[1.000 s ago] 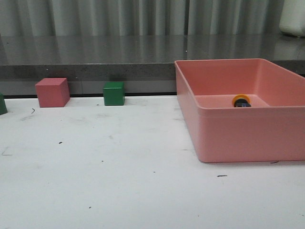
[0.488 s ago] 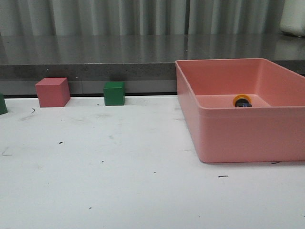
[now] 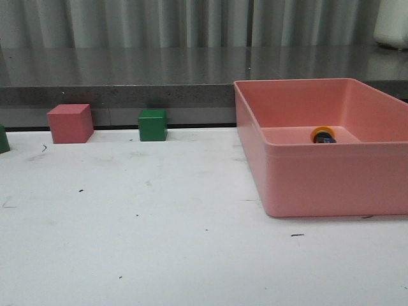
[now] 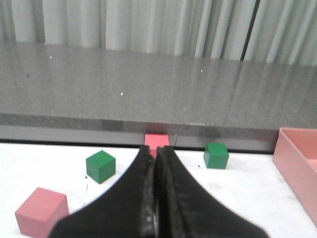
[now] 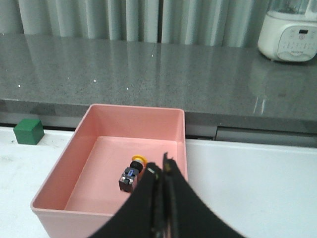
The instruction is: Place and stand button with both arms
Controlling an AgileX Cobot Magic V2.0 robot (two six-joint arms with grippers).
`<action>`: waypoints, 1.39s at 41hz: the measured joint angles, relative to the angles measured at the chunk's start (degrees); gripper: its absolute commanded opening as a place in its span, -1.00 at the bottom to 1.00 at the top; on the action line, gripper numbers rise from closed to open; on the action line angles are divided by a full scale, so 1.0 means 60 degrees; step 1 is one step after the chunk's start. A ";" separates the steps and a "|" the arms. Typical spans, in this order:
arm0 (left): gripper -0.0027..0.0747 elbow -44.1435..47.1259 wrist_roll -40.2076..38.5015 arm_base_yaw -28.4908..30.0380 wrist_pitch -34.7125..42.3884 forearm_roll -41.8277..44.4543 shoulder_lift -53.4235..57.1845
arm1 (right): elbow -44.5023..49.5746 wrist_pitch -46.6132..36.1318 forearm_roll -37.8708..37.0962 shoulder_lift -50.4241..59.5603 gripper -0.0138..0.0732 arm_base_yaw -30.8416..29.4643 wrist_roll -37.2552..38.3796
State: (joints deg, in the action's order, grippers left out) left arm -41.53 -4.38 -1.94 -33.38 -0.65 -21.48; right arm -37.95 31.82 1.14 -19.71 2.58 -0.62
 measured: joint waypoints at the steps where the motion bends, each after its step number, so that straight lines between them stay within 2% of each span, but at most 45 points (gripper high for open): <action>1: -0.98 0.0000 0.0000 0.0000 -0.0056 0.0000 -0.0146 | 0.0000 0.0047 0.0000 -0.0117 -0.84 0.0000 0.0000; 12: -0.98 0.0000 0.0000 0.0000 -0.0206 0.0000 -0.0965 | 0.0000 0.0339 0.0000 -0.1091 -0.84 0.0000 0.0000; 29: -0.98 0.0000 0.0000 0.0000 -0.0206 0.0000 -0.1045 | 0.0000 0.0345 0.0000 -0.1159 -0.82 0.0000 0.0000; 31: -0.95 0.0000 0.0000 0.0000 -0.0206 0.0000 -0.1045 | 0.0000 0.0345 0.0000 -0.1159 -0.75 0.0000 0.0000; 33: -0.81 0.0000 0.0000 0.0000 -0.0206 0.0000 -0.1045 | 0.0000 0.0345 0.0000 -0.1159 -0.52 0.0000 0.0000; 39: 0.04 0.0000 0.0000 0.0000 -0.0206 0.0223 -0.1045 | 0.0000 0.0345 0.0000 -0.1159 0.34 0.0000 0.0000; 41: 0.25 0.0000 0.0000 0.0000 -0.0206 0.0283 -0.1045 | 0.0000 0.0345 0.0000 -0.1159 0.51 0.0000 0.0000; 43: 0.40 0.0000 0.0000 0.0000 -0.0206 0.0315 -0.1045 | 0.0000 0.0345 0.0000 -0.1159 0.60 0.0000 0.0000; 45: 0.43 0.0000 0.0000 0.0000 -0.0206 0.0330 -0.1045 | 0.0000 0.0345 0.0000 -0.1159 0.61 0.0000 0.0000; 57: 0.39 0.0000 0.0000 0.0000 -0.0206 0.0352 -0.1045 | 0.0000 0.0345 0.0000 -0.1159 0.61 0.0000 0.0000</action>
State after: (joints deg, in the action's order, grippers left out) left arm -41.53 -4.38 -1.94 -34.62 1.46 -27.75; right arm -37.95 33.89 1.14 -26.66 2.58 -0.62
